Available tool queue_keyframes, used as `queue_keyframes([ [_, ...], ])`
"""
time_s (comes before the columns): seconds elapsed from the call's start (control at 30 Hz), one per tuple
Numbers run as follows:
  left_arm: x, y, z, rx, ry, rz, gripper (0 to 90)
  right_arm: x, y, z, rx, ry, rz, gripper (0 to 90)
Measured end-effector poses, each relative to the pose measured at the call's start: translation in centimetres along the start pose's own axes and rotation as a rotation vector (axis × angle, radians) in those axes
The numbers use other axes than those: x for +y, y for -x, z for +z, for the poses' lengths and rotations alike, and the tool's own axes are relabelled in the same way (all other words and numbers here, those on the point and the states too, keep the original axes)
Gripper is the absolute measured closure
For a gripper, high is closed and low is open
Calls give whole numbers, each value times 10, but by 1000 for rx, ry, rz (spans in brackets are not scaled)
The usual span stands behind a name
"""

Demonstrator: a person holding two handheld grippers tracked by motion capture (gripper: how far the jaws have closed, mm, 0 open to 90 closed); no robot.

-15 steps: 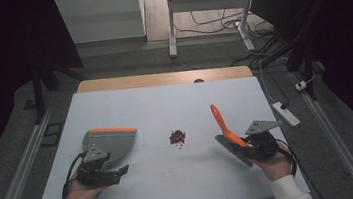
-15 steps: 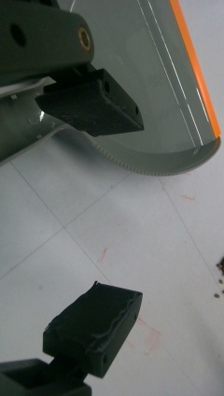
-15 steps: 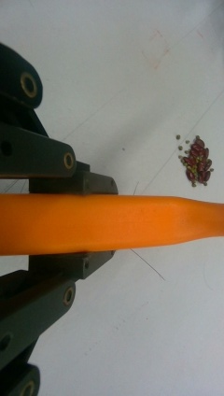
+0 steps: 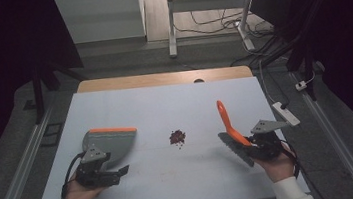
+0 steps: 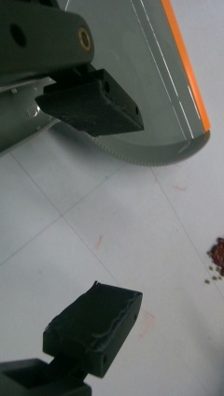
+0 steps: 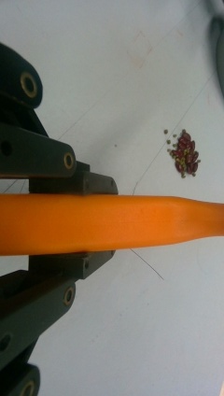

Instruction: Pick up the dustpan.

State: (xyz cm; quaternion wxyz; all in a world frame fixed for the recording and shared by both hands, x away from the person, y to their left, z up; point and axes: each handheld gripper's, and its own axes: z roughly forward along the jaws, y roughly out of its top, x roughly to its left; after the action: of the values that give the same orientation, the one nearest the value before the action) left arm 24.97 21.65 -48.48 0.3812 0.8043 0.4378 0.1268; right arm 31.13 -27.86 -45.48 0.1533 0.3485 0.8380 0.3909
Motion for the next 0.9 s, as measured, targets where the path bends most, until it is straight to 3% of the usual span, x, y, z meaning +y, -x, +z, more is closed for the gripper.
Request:
queue_keyframes([
  [0.13,2,-1,-3,0,15,-3,178,-1,0,0,-12,3,-3,699],
  [0.37,5,1,-2,9,1,-9,179,2,-5,1,-15,3,-31,699],
  [0.9,34,16,-12,53,-38,-24,195,2,-9,0,-7,2,-29,699],
])
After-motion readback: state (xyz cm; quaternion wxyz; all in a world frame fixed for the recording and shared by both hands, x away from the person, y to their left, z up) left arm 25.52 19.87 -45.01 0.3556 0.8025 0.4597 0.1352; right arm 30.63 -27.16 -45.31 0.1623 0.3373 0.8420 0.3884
